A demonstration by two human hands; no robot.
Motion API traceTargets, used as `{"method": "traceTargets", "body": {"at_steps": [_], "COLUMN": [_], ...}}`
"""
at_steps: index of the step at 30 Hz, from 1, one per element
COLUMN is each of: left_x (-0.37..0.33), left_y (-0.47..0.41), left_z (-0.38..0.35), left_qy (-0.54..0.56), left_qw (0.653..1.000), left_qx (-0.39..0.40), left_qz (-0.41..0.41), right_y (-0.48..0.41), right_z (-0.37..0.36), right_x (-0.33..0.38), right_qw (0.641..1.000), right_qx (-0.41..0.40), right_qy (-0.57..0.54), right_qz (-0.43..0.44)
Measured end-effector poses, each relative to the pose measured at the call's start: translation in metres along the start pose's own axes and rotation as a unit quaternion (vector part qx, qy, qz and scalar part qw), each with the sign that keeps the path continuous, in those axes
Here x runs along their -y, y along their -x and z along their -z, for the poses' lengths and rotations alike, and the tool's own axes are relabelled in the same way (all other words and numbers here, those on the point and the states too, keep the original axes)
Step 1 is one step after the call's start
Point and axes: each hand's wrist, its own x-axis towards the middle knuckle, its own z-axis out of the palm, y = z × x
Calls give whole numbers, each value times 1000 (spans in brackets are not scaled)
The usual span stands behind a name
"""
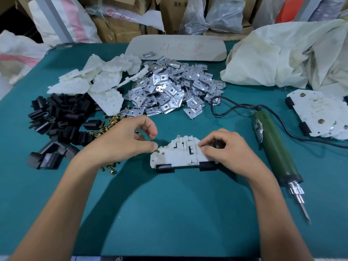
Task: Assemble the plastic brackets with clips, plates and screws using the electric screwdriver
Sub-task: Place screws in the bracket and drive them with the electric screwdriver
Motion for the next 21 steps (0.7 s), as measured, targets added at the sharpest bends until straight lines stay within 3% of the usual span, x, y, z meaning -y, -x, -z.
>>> {"method": "traceTargets", "body": {"at_steps": [21], "left_x": [-5], "left_y": [-9], "left_z": [-22], "left_qy": [-3], "left_qw": [1000], "left_qx": [-4], "left_qz": [-15], "right_y": [2], "right_z": [1], "right_x": [0], "right_qw": [1000], "right_qx": [4], "right_qy": [-17], "right_qz": [-13]}}
